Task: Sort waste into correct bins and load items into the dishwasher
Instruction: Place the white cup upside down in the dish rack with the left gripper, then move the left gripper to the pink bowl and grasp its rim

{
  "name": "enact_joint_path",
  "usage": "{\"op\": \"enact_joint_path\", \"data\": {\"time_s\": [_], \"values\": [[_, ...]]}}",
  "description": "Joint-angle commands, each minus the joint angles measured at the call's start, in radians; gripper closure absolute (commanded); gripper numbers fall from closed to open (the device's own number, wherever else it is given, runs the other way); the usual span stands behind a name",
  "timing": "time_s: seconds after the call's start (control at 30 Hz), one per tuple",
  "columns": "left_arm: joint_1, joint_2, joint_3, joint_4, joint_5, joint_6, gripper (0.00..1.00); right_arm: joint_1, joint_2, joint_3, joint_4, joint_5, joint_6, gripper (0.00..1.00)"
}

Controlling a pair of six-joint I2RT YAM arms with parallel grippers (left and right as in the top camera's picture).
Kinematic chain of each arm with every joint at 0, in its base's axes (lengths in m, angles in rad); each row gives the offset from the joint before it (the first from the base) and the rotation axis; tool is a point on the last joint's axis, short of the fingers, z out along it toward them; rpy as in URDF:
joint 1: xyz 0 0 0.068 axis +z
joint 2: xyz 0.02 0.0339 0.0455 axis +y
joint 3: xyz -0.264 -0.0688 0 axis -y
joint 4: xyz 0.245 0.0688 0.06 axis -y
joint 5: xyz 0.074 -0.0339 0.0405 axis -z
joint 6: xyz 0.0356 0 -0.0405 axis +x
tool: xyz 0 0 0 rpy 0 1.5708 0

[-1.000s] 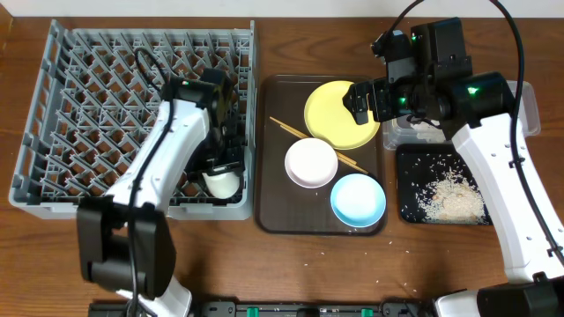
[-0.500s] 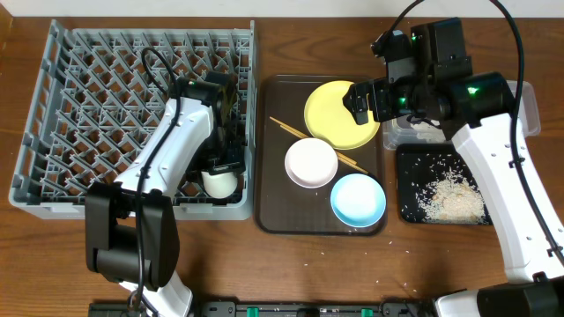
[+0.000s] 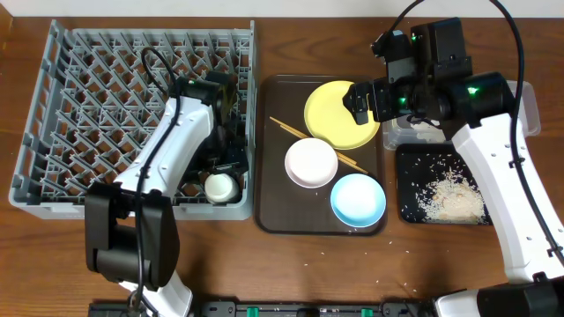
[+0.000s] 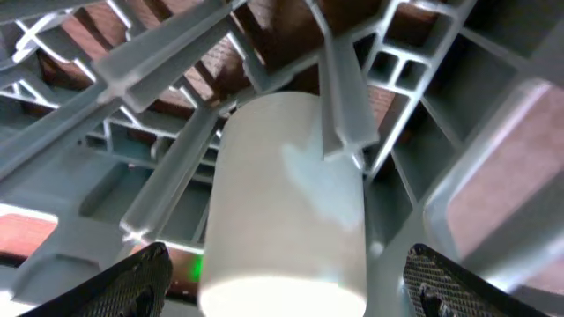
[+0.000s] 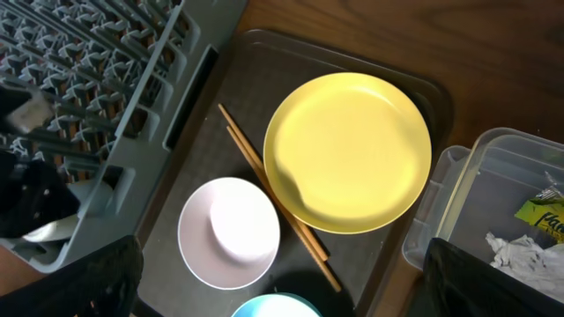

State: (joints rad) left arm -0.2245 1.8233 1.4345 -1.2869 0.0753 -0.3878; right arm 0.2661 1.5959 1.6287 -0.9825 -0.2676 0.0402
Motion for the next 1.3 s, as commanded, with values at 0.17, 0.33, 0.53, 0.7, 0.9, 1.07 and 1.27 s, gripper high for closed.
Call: {"op": "enact_joint_path", "data": {"time_s": [0.17,0.33,0.53,0.7,0.9,1.07,1.27], "values": [[-0.033,-0.188,0.207,-0.037,0.158,0.098,0.15,-0.005,-0.001,0.003,0.007,0.028,-0.015,0.01],[-0.146,-0.243,0.202,0.089,0.175,0.137,0.14,-0.005,-0.001,0.003,0.021,0.033,-0.011,0.01],[-0.230,-0.085,0.186,0.201,0.175,0.145,0.14,-0.006,-0.001,0.003,-0.007,0.087,0.011,0.01],[-0.254,0.054,0.186,0.250,0.175,0.145,0.15,-0.006,-0.001,0.003,-0.013,0.088,0.011,0.01],[-0.255,0.179,0.186,0.277,0.175,0.201,0.26,-0.006,-0.001,0.003,-0.010,0.087,0.011,0.01],[-0.266,0.250,0.186,0.300,0.175,0.237,0.30,-0.006,-0.001,0.003,-0.010,0.088,0.011,0.01],[-0.266,0.292,0.186,0.320,0.091,0.333,0.43,-0.005,-0.001,0.003,-0.005,0.087,0.011,0.01]]}}
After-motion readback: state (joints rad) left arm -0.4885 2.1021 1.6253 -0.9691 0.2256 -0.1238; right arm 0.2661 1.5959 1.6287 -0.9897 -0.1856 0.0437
